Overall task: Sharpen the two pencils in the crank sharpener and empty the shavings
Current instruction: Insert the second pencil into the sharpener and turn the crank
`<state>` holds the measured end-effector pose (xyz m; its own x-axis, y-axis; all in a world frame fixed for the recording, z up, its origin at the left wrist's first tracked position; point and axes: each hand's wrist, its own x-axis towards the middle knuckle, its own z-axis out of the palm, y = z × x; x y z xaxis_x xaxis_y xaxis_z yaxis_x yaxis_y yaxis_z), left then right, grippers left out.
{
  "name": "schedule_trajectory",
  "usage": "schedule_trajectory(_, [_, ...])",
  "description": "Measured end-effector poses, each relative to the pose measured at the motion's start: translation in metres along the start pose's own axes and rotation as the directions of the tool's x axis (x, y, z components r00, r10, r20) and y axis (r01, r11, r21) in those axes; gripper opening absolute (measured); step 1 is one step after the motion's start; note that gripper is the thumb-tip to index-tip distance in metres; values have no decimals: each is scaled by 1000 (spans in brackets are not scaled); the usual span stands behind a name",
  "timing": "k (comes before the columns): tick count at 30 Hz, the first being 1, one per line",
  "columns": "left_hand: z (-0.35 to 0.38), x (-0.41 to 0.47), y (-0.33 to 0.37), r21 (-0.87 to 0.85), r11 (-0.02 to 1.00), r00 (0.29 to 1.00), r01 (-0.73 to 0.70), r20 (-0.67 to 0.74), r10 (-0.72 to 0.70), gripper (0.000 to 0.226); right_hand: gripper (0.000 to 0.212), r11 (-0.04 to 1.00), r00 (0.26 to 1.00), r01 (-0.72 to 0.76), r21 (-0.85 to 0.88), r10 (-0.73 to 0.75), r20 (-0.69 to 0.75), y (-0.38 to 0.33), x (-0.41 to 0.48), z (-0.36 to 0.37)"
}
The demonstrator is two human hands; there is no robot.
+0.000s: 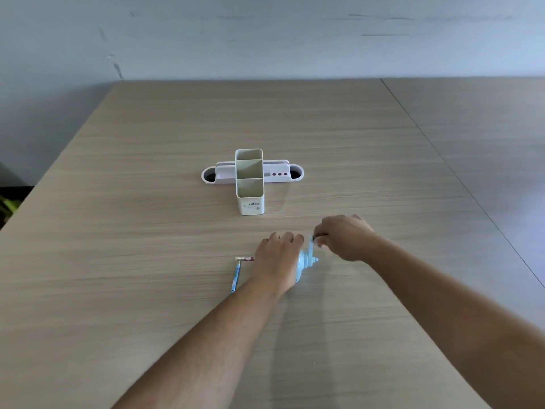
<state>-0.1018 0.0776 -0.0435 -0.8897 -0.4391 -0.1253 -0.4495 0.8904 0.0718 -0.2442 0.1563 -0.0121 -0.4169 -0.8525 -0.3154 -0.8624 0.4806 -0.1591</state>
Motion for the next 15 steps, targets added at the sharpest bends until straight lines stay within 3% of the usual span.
schedule_trajectory(3, [1, 0, 2, -15, 999, 999, 40, 5, -40, 58, 26, 990, 997, -81, -117, 81, -2, -8, 15, 41])
schedule_trajectory(6, [1, 3, 3, -17, 997, 997, 71, 9, -71, 57, 24, 996, 997, -43, -75, 48, 57, -11, -15, 72])
schedule_trajectory(10, [2, 1, 2, -6, 999, 999, 53, -3, -53, 57, 24, 998, 998, 47, 48, -48, 40, -8, -50, 39])
schedule_trajectory(13, [2, -1, 1, -2, 1000, 1000, 17, -10, -17, 57, 25, 1000, 994, 20, 23, -18, -104, -4, -19, 10])
schedule_trajectory(15, [1, 0, 1, -1, 1000, 1000, 22, 0, -22, 59, 26, 999, 995, -43, -4, 43, -93, -6, 5, 18])
